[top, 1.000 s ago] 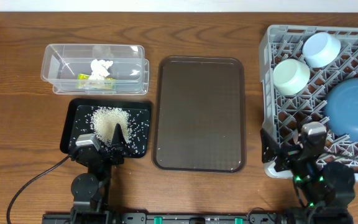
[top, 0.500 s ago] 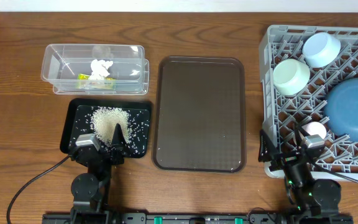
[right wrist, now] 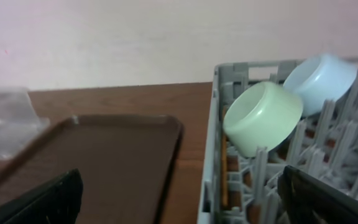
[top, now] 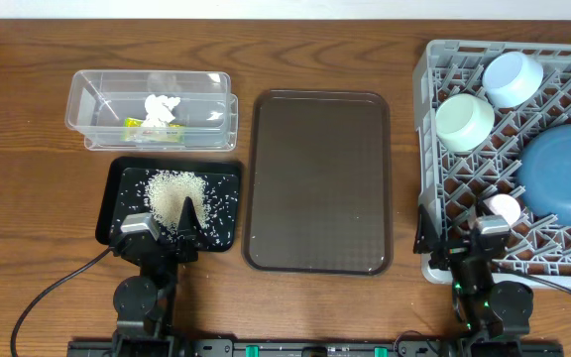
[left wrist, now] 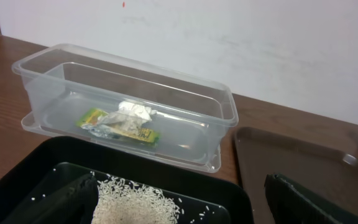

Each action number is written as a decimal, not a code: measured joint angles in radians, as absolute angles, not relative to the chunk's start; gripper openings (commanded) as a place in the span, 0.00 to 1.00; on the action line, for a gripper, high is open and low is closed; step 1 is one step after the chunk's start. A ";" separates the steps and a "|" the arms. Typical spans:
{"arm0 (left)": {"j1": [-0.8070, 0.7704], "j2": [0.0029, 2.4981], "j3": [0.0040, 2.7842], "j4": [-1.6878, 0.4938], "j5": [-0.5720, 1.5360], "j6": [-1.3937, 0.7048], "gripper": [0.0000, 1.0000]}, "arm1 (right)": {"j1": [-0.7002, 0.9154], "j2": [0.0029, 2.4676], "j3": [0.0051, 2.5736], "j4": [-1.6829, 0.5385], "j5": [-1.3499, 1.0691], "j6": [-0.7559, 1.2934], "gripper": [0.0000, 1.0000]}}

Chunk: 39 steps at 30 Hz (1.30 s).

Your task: Sort waste into correct bins and load items into the dishwasher rack

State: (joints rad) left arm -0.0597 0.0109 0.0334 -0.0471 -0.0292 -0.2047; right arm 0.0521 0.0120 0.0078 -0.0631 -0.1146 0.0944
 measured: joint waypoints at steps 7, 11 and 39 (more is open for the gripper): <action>-0.060 0.011 0.033 -0.047 -0.029 -0.205 0.88 | 0.046 0.012 0.008 -0.067 -0.077 -0.005 0.99; -0.060 0.011 0.033 -0.047 -0.029 -0.205 0.88 | 0.016 0.012 0.008 -0.067 -0.067 -0.004 0.99; -0.060 0.011 0.033 -0.047 -0.029 -0.205 0.88 | 0.016 0.012 0.008 -0.067 -0.067 -0.024 0.99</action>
State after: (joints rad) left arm -0.0597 0.0109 0.0334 -0.0471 -0.0292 -0.2047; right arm 0.0158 0.0120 0.0078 -0.0669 -0.0666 -0.0238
